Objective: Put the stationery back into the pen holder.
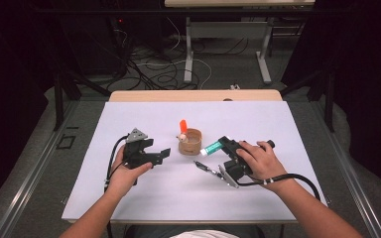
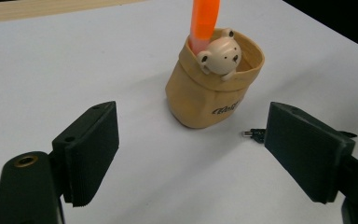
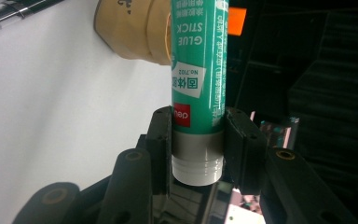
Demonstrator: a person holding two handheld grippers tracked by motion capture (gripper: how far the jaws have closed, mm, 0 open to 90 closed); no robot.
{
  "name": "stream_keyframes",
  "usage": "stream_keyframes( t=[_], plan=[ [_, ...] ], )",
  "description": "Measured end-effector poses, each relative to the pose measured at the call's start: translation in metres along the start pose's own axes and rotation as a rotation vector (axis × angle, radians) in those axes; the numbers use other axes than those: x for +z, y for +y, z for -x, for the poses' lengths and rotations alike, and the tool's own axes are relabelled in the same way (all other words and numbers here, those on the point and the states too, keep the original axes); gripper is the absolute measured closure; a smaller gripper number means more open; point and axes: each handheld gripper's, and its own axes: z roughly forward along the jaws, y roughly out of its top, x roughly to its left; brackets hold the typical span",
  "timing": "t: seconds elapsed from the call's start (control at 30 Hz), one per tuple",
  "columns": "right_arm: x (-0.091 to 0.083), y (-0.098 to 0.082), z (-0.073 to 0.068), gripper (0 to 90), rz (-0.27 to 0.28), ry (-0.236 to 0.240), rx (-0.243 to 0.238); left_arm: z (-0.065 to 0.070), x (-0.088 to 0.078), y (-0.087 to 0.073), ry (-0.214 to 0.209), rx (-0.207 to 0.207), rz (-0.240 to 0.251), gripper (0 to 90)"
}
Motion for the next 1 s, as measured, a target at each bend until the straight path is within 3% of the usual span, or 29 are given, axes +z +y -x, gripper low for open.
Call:
stream_keyframes(
  t=[0.07, 0.13, 0.27, 0.43, 0.5, 0.57, 0.73, 0.8, 0.83, 0.87, 0.9, 0.93, 0.97, 1.0],
  plan=[
    [-0.002, 0.004, 0.001, 65.2, 0.003, 0.007, -0.048, 0.002, 0.0, 0.001, 0.0, 0.024, 0.004, 18.0],
    [-0.004, 0.007, -0.002, 65.2, -0.004, 0.004, -0.062, 0.006, 0.001, 0.002, -0.01, 0.031, 0.01, 18.2],
    [-0.005, 0.013, -0.004, 65.3, 0.018, -0.025, -0.164, 0.012, 0.0, 0.004, -0.031, 0.051, 0.008, 18.7],
    [-0.008, 0.02, -0.009, 65.3, 0.021, -0.036, -0.226, 0.022, 0.0, 0.007, -0.076, 0.074, -0.009, 18.7],
    [-0.01, 0.025, -0.007, 65.2, 0.031, -0.037, -0.282, 0.028, 0.001, 0.008, -0.105, 0.071, -0.02, 18.7],
    [-0.011, 0.027, -0.01, 65.3, 0.04, -0.047, -0.28, 0.032, 0.002, 0.009, -0.121, 0.079, -0.028, 18.9],
    [-0.012, 0.034, -0.013, 65.3, 0.053, -0.052, -0.334, 0.043, 0.005, 0.012, -0.188, 0.061, -0.063, 20.1],
    [-0.014, 0.037, -0.013, 65.3, 0.044, -0.045, -0.362, 0.046, 0.006, 0.014, -0.21, 0.08, -0.083, 20.1],
    [-0.011, 0.037, -0.014, 65.3, 0.092, -0.061, -0.361, 0.049, 0.006, 0.014, -0.223, 0.068, -0.084, 20.1],
    [-0.017, 0.04, -0.014, 65.2, 0.02, -0.035, -0.37, 0.051, 0.007, 0.016, -0.235, 0.076, -0.094, 20.3],
    [-0.014, 0.04, -0.014, 65.3, 0.071, -0.054, -0.38, 0.052, 0.007, 0.017, -0.242, 0.077, -0.104, 21.9],
    [-0.007, 0.037, -0.018, 65.2, 0.167, -0.085, -0.348, 0.054, 0.008, 0.018, -0.251, 0.09, -0.111, 22.8],
    [-0.015, 0.04, -0.018, 65.2, 0.067, -0.055, -0.353, 0.056, 0.009, 0.02, -0.258, 0.095, -0.118, 23.0],
    [-0.021, 0.044, -0.016, 65.3, -0.018, -0.032, -0.39, 0.058, 0.01, 0.021, -0.264, 0.099, -0.13, 23.3]
  ],
)
